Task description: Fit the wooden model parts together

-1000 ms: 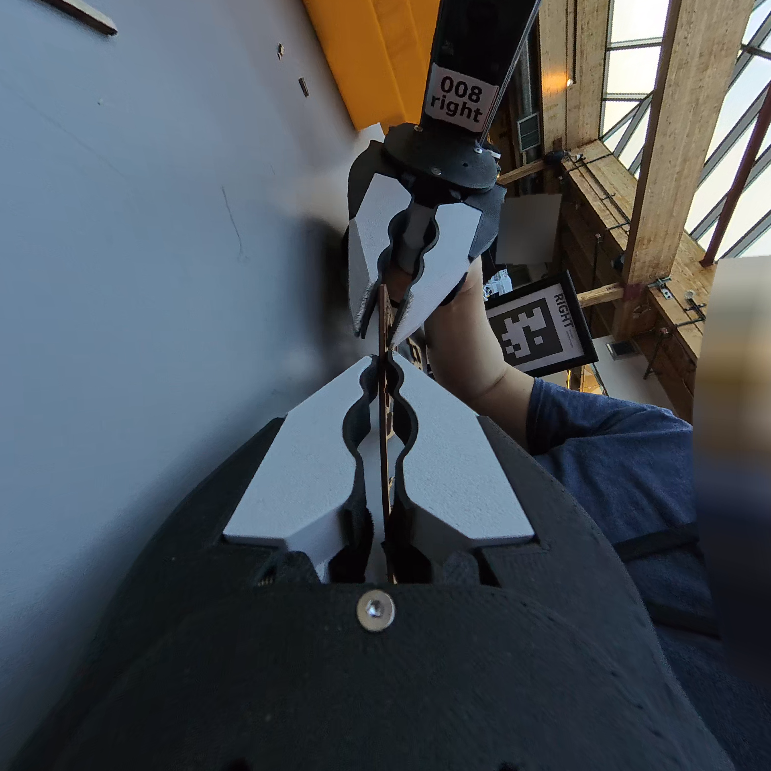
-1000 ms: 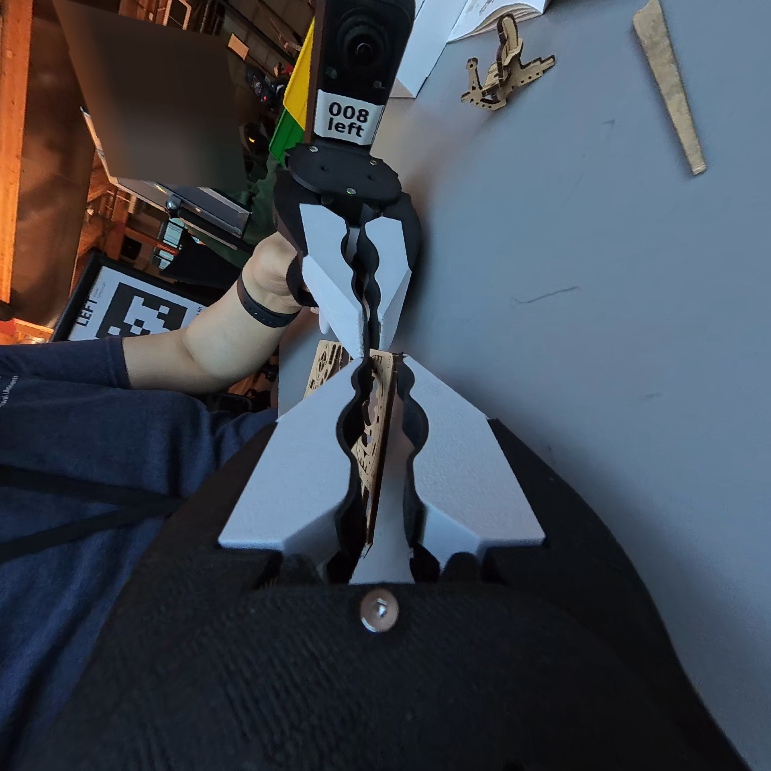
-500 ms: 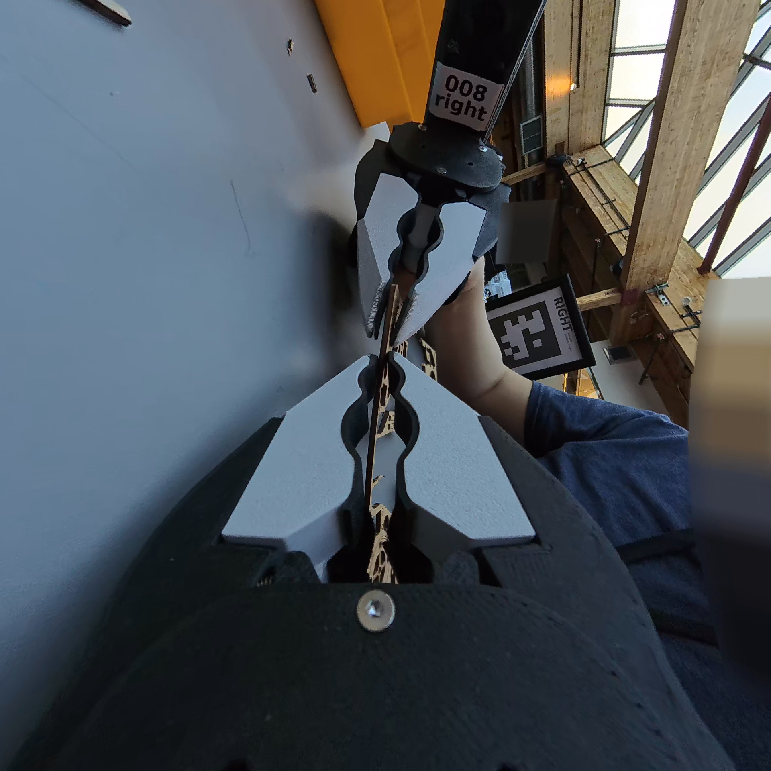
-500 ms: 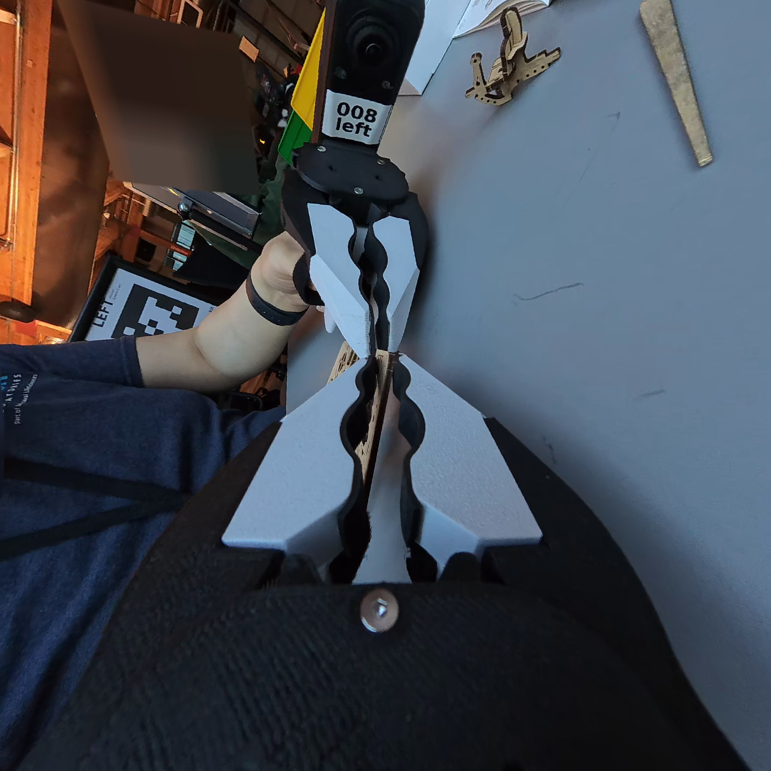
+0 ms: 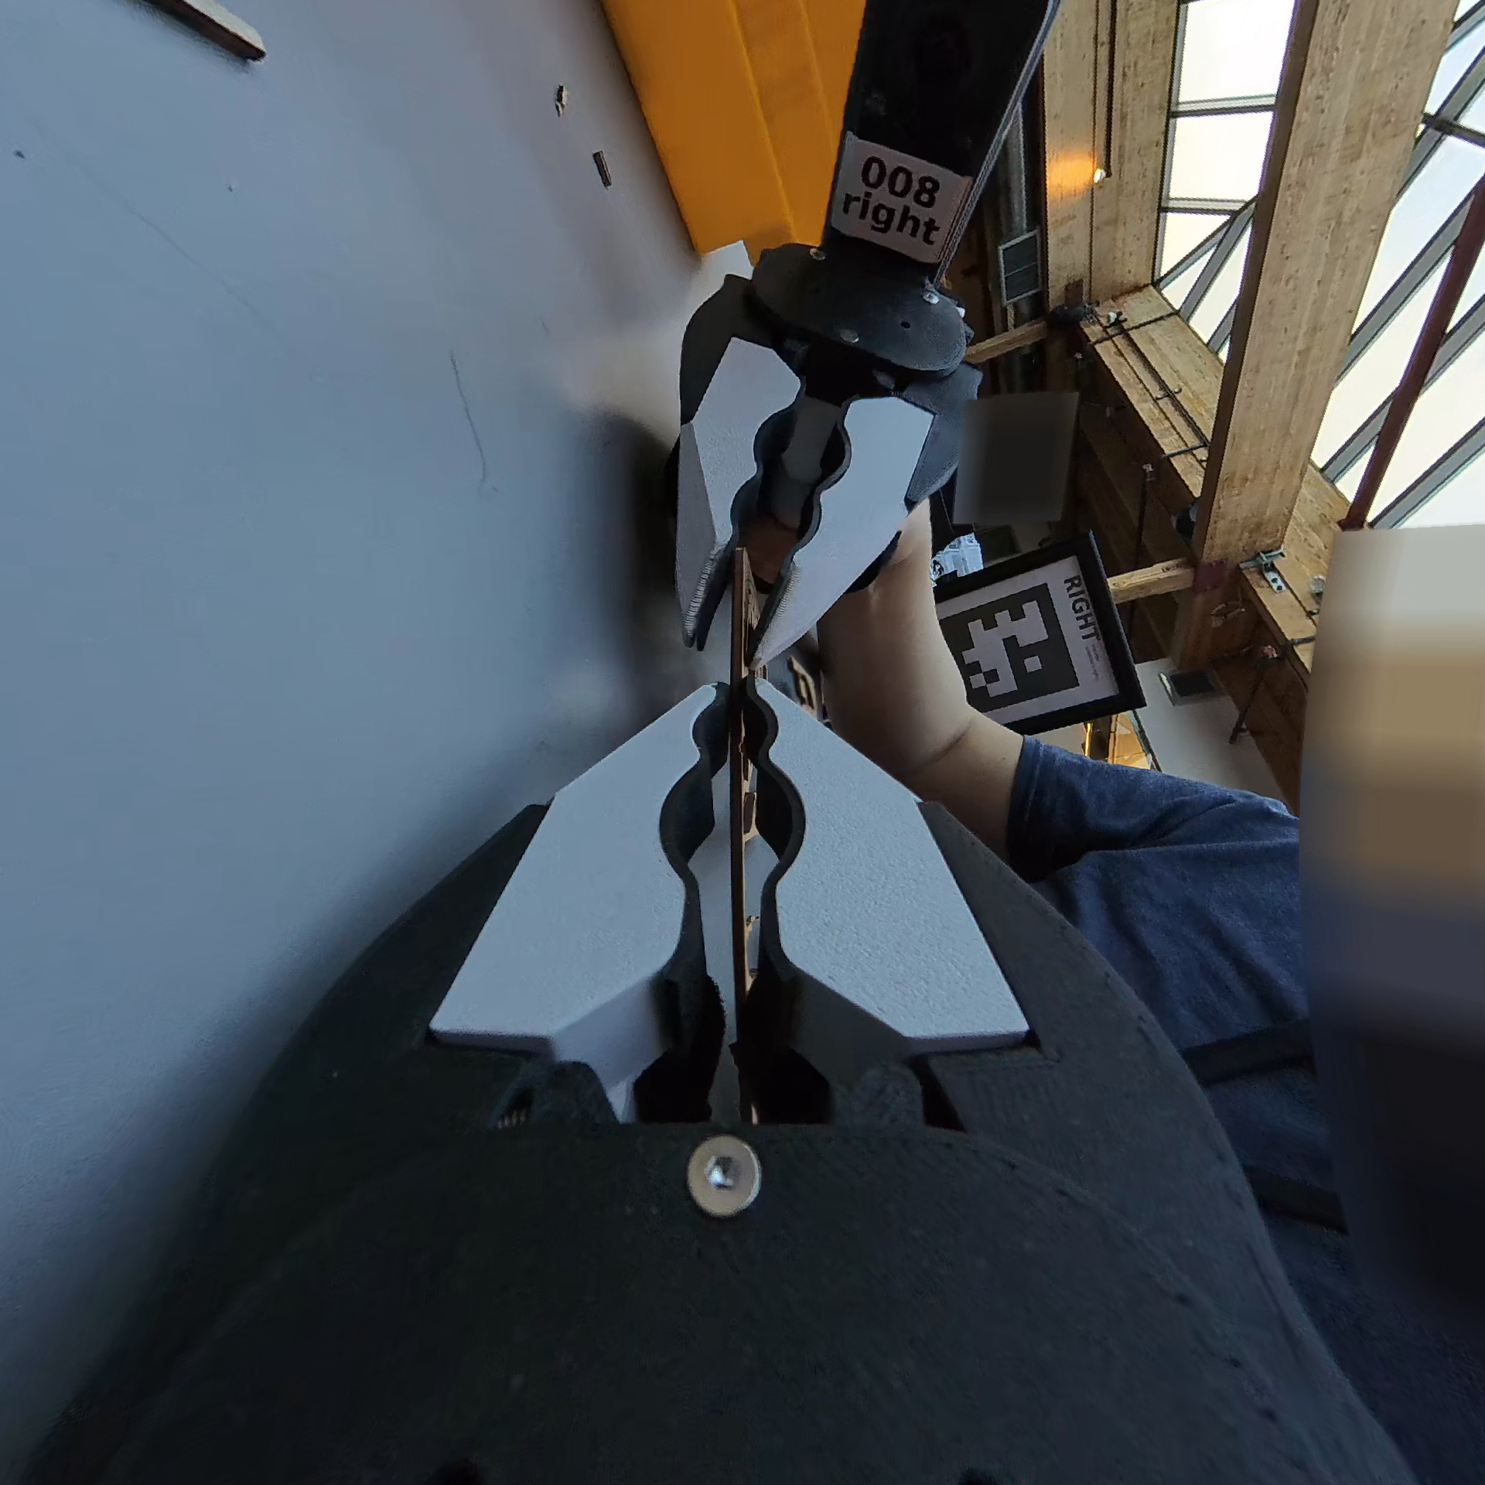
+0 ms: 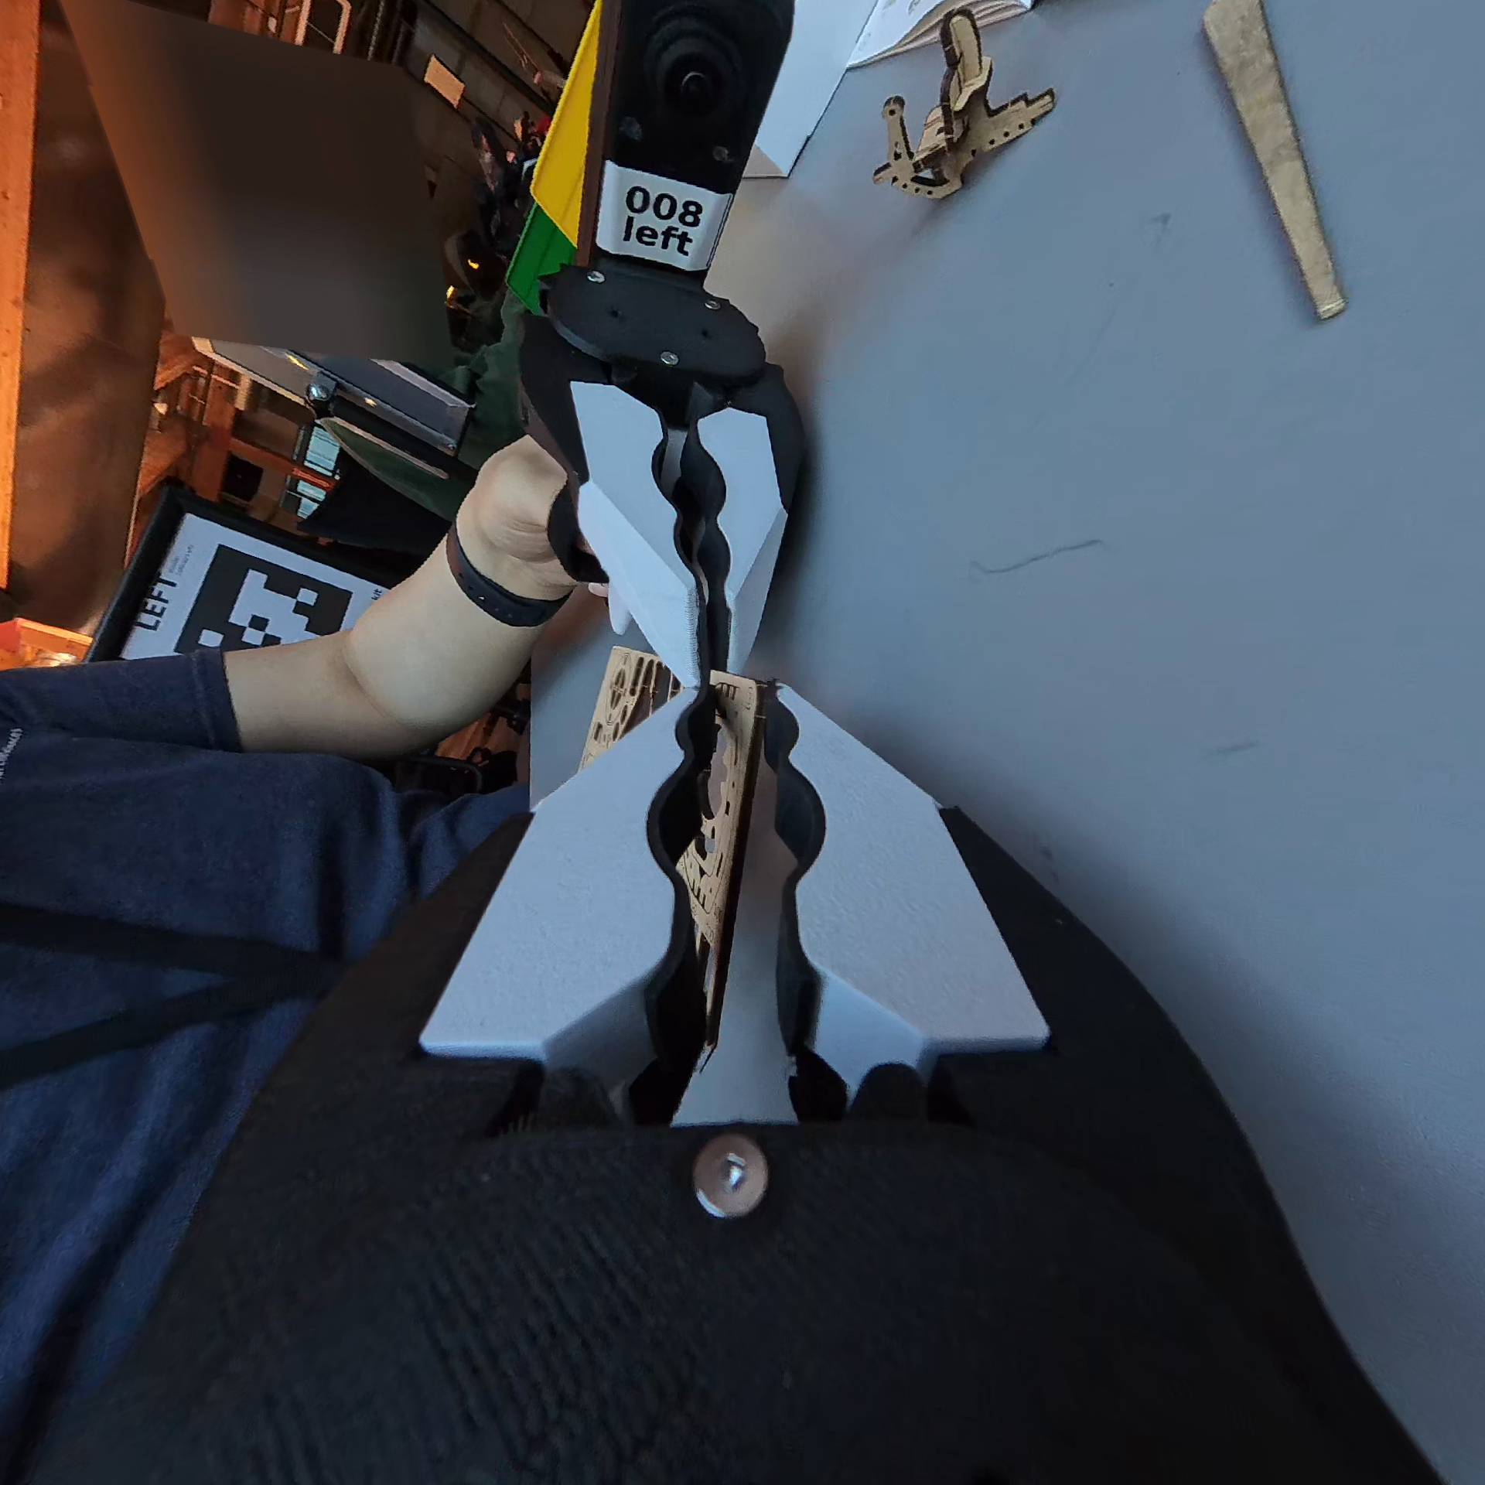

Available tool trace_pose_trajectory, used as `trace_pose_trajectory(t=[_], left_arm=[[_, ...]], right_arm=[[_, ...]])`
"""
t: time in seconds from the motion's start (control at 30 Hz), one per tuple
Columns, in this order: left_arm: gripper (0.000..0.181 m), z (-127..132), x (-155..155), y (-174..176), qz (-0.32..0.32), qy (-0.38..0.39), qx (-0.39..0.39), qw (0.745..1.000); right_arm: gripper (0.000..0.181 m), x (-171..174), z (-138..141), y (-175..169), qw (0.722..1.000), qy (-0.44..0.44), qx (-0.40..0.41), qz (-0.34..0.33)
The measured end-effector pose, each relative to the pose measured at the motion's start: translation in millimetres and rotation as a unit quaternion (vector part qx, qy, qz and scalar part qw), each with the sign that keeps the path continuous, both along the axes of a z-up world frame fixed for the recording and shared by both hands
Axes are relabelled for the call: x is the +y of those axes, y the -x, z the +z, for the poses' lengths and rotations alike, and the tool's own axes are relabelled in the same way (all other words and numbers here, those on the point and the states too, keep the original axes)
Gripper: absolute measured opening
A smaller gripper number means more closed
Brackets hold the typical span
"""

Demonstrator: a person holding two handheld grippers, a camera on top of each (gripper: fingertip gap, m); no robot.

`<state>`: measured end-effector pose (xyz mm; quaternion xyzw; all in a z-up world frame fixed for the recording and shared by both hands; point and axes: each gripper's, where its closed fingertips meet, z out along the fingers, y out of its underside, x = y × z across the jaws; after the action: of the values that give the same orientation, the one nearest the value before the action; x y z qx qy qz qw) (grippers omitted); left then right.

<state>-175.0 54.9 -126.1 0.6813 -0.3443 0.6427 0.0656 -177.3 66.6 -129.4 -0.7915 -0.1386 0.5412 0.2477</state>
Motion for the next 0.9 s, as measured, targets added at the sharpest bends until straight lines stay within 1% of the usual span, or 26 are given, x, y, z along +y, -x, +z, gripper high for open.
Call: trace_pose_trajectory(t=[0.2,0.57,0.67,0.73,0.8,0.83,0.9], left_arm=[[0.0,-2.2,-0.9,1.4,-0.001,-0.002,0.008,1.0],[0.0,-1.6,-1.3,1.9,0.0,-0.012,0.004,1.0],[0.0,-2.0,-0.8,2.1,0.002,-0.013,0.006,1.0],[0.0,3.7,-0.3,1.0,0.003,0.001,-0.012,1.0],[0.0,3.5,-0.6,-1.2,0.004,0.0,-0.012,1.0],[0.0,2.9,0.7,-1.6,0.007,0.001,-0.01,1.0],[0.0,1.3,1.7,-1.4,0.008,0.009,-0.004,1.0]], right_arm=[[0.011,-0.4,-4.1,0.8,1.0,-0.009,-0.023,0.0],[0.011,-1.2,-3.3,1.4,1.0,-0.012,-0.02,0.004],[0.01,0.0,-7.4,1.0,0.999,-0.014,-0.04,-0.001],[0.01,0.2,1.2,0.3,0.999,-0.03,-0.015,-0.006],[0.01,0.5,2.9,-1.9,1.0,-0.022,-0.004,-0.011],[0.013,1.8,3.5,-2.3,1.0,-0.025,-0.004,-0.015],[0.041,3.7,9.3,-3.5,0.999,-0.046,0.005,-0.025]])
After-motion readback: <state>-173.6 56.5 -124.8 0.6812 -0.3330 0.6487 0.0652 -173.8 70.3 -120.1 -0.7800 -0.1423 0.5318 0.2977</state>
